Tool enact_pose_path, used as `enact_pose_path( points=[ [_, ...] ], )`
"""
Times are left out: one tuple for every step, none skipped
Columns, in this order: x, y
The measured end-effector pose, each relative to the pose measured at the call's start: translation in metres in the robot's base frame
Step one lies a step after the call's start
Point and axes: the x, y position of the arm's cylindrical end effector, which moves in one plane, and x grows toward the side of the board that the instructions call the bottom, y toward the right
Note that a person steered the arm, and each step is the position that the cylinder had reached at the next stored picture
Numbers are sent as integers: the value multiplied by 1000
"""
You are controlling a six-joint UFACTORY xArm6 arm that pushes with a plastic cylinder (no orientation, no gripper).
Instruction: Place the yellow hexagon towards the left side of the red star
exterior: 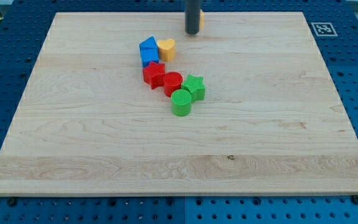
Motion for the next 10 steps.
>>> enact_pose_path(
  points=[
    [0, 64],
    [-10, 87],
    [-30, 55],
    [-39, 3],
    [-39, -60],
    [-44, -82],
    [-63, -83],
    [-64, -102],
    [-63, -146],
    [-59, -190]
  ],
)
